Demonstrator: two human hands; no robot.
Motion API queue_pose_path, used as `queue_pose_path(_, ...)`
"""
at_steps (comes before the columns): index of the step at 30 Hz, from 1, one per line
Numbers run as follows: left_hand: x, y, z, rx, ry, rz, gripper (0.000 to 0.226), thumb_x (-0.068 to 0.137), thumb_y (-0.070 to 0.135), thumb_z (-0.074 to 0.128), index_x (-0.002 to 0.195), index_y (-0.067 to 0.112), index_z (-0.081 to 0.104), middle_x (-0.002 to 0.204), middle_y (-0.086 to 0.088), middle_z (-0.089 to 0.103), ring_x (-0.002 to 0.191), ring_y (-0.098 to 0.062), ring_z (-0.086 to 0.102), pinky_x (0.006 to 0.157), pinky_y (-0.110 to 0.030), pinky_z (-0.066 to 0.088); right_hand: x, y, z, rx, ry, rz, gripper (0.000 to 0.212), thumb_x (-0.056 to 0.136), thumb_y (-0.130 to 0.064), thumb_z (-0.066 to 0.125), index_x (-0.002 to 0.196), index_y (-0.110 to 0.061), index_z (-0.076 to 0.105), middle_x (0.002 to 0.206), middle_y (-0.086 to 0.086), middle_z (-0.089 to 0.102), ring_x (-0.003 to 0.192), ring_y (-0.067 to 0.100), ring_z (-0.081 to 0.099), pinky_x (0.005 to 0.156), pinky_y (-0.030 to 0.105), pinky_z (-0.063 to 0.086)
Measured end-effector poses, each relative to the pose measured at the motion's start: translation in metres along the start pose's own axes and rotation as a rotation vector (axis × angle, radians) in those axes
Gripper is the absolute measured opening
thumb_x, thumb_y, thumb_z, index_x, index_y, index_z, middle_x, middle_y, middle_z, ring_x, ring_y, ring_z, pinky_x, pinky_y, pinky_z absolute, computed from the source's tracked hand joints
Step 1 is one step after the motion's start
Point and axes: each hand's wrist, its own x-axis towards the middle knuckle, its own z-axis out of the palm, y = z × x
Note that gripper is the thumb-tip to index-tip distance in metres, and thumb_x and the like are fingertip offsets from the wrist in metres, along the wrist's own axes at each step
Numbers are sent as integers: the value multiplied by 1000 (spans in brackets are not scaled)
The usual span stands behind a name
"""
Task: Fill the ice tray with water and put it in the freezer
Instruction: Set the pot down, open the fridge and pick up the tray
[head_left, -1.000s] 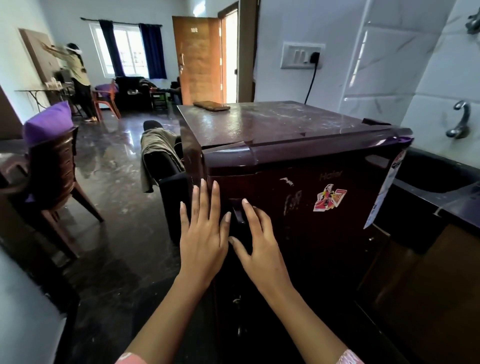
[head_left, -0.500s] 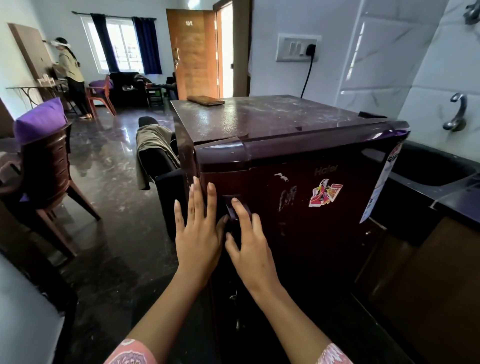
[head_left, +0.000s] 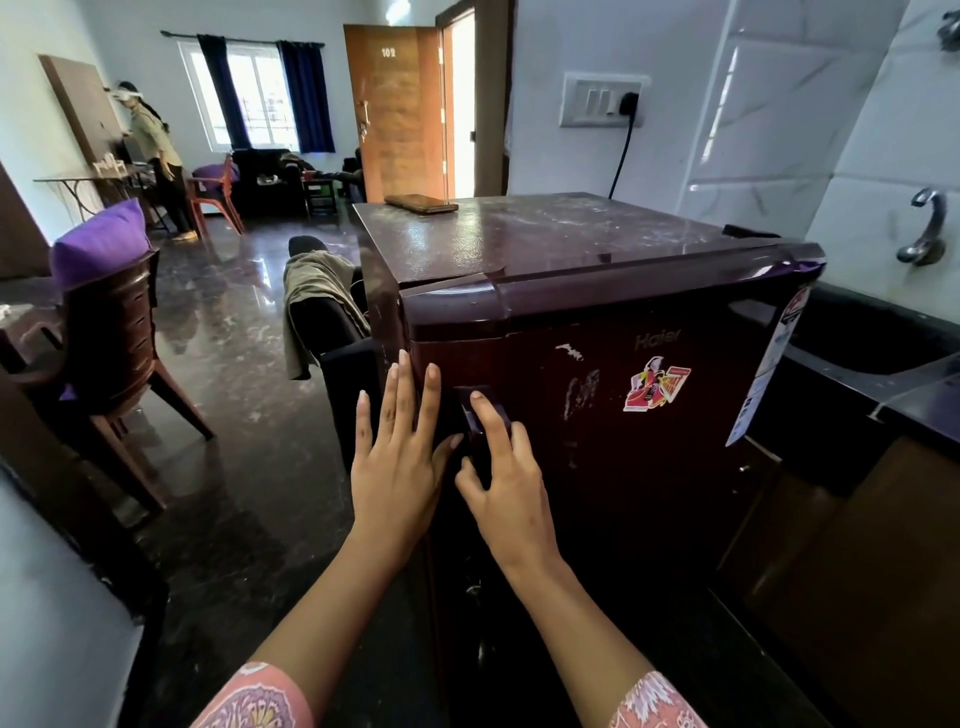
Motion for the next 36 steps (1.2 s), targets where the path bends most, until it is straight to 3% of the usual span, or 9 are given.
queue_pose_path(8,-4,-6,-3,-6,-11,24,75,91,53,27,149,21,-6,157,-10,4,144,-21,7,116,-46,10,-3,-1,1,-50,62,7,62,88,-24,54,137,-45,21,114,-4,46,82,6,56,69,21,55)
queue_pose_path(12,-19,1,-9,-82,18,103,73,93,55,25,149,22,-7,157,-10,-7,143,-23,11,115,-46,15,-26,0,-12,-86,75,5,67,88,-24,55,132,-52,13,105,-12,34,75,9,57,64,24,57)
queue_pose_path(18,-43,26,-24,-213,101,182,73,93,52,32,149,23,-4,157,-10,-10,143,-28,13,115,-46,12,-63,6,-40,-110,126,-16,73,84,-21,58,133,-53,14,101,-12,38,68,9,59,56,24,56)
queue_pose_path(22,-59,48,-37,-299,169,196,69,95,48,32,149,23,-2,157,-7,-7,144,-27,10,114,-53,8,-86,9,-62,-241,200,-26,75,77,-21,64,135,-43,22,107,-7,48,83,6,56,65,18,51)
queue_pose_path(26,-70,69,-53,-438,235,223,62,98,39,29,149,23,-2,158,1,-4,144,-23,7,111,-59,5,-107,14,-85,-354,299,1,68,76,-28,55,138,-31,29,129,0,51,112,14,54,94,26,34)
queue_pose_path(29,-70,85,-67,-512,229,200,61,99,41,22,149,21,-6,157,0,-10,144,-23,-3,112,-57,-3,-123,14,-97,-321,339,51,70,79,-31,42,143,-38,13,147,-4,35,136,16,33,108,34,21)
queue_pose_path(32,-66,102,-81,-578,180,134,65,98,47,18,148,17,-11,156,-2,-16,144,-23,-10,113,-51,-12,-136,15,-106,-325,411,123,74,79,-32,35,143,-43,0,154,-10,14,143,13,11,109,38,8)
queue_pose_path(36,-81,126,-90,-652,101,142,67,97,51,15,147,16,-14,157,-3,-13,144,-25,-8,112,-54,-12,-151,12,-120,-414,524,250,75,79,-30,35,145,-33,0,154,-15,2,143,10,-1,107,42,12)
